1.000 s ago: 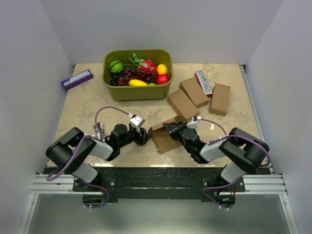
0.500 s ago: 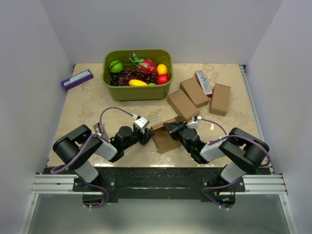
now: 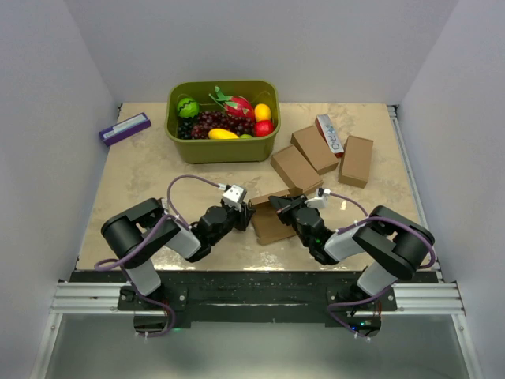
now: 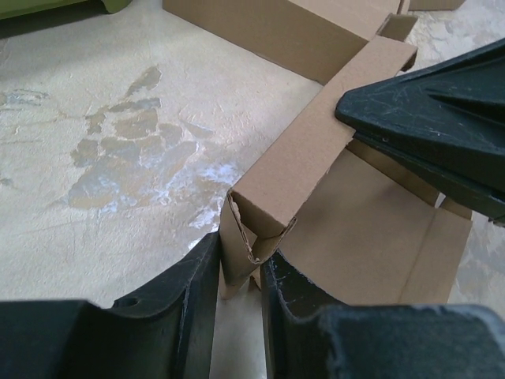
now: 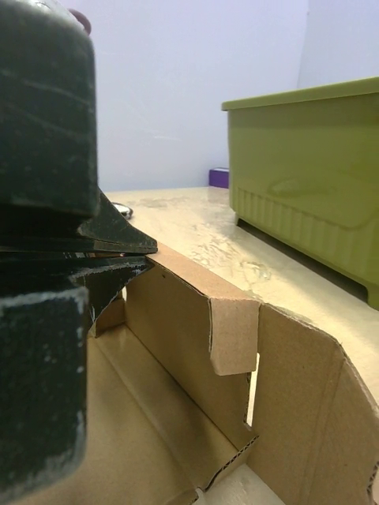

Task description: Fold the paper box

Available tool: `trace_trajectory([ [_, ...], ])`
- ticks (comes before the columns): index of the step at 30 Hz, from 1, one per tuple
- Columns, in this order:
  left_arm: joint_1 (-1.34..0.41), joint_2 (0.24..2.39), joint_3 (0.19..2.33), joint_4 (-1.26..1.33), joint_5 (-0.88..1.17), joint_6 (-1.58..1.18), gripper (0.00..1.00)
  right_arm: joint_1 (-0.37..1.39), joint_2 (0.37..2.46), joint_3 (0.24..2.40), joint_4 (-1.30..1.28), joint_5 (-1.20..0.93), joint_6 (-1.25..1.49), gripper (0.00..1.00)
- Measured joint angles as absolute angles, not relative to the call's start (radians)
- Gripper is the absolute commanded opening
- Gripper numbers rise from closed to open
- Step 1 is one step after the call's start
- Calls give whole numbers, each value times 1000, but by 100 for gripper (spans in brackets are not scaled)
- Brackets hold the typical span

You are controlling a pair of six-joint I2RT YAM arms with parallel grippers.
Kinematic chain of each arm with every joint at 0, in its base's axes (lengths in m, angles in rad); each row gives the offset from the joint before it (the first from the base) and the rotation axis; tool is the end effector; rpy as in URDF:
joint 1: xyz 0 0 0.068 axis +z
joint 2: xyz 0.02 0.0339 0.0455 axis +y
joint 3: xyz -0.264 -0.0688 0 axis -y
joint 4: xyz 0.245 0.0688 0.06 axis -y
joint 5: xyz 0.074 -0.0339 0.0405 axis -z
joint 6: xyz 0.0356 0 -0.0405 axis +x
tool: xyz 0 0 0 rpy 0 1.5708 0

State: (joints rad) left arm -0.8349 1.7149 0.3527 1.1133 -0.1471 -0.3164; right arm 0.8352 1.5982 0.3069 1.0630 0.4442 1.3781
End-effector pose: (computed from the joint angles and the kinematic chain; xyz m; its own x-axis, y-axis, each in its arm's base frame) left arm 0.1873 -0.1990 0.1206 -0.3556 -0.0658 -0.9323 0.5548 0.7879 -0.2672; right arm 0.1830 0.1795 0.1344 -0.4105 0.8672 -0.2820 0.0746 0.3402 0.9374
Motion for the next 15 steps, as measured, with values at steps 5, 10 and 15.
trace_trajectory([
  [5, -860, 1743, 398, 1091, -218, -348, 27, 834, 1599, 303, 1066, 476, 1387, 0],
  [10, -888, 1760, 440, 1054, -290, -364, 27, 834, 1600, 302, 1063, 501, 1404, 0],
  [15, -906, 1773, 482, 1008, -354, -376, 27, 835, 1604, 302, 1063, 522, 1420, 0],
])
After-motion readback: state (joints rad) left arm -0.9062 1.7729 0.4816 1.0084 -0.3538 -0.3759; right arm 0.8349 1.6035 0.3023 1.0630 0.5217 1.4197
